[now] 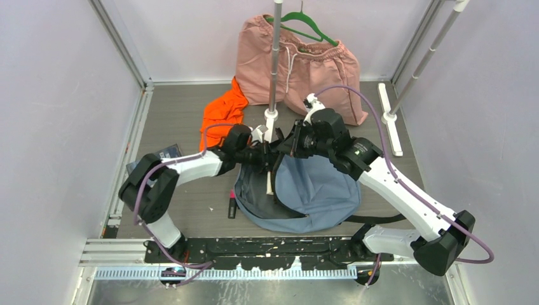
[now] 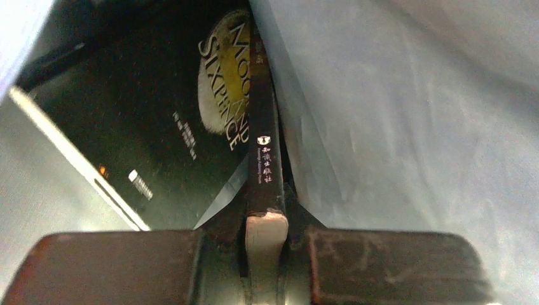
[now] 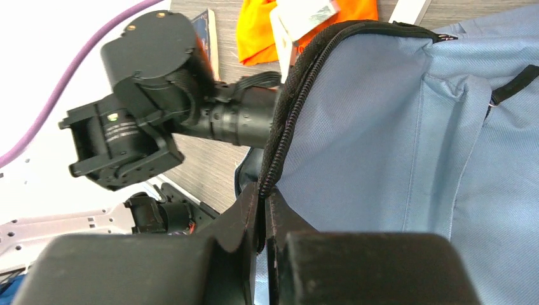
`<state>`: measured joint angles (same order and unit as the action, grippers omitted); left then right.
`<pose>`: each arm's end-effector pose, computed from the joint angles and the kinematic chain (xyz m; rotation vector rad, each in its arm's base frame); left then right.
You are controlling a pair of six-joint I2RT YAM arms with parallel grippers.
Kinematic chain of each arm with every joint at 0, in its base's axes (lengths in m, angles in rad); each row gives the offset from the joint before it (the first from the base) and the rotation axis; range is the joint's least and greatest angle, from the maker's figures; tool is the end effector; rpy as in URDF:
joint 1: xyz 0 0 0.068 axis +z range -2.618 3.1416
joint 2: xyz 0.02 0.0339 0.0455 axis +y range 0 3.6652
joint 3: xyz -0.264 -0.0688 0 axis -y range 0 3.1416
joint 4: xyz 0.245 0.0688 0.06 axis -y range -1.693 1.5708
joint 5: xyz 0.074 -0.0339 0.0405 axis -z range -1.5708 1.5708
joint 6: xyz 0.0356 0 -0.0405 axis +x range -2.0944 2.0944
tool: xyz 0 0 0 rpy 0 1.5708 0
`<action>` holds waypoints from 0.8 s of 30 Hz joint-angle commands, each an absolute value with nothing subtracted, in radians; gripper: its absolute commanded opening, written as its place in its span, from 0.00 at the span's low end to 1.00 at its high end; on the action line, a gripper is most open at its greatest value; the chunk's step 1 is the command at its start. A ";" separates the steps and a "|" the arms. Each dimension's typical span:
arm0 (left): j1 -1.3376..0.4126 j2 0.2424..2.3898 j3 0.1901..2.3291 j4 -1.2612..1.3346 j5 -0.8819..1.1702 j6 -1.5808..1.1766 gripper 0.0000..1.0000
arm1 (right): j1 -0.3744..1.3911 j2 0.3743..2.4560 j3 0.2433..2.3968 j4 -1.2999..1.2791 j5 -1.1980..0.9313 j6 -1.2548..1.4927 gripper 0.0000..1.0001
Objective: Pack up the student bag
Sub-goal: Place the book in the student bag.
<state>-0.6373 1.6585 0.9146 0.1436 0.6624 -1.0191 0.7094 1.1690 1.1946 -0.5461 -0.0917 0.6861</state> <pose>0.2669 -0.2248 0.1971 -0.0292 2.5330 -1.5479 0.1914 0.1686 0.3683 -0.0853 2.2292 0.9086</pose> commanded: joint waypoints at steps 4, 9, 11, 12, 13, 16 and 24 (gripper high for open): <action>-0.654 1.775 0.991 0.245 0.650 -1.051 0.42 | 0.707 1.103 1.198 -0.468 -0.055 0.706 0.01; -0.654 1.743 0.992 0.202 0.632 -1.035 0.73 | 0.707 1.091 1.187 -0.463 -0.034 0.705 0.01; -0.655 1.722 1.000 0.145 0.618 -1.014 0.74 | 0.707 1.090 1.185 -0.459 -0.030 0.704 0.01; -0.654 1.710 1.009 0.105 0.607 -0.998 0.74 | 0.707 1.093 1.186 -0.460 -0.029 0.703 0.01; -0.654 1.701 1.021 0.049 0.593 -0.977 0.75 | 0.707 1.094 1.187 -0.459 -0.032 0.703 0.01; -0.654 1.666 1.084 -0.179 0.535 -0.885 0.76 | 0.707 1.096 1.183 -0.456 -0.034 0.705 0.01; -0.655 1.522 1.140 -0.403 0.450 -0.783 0.79 | 0.707 1.091 1.175 -0.449 -0.032 0.707 0.01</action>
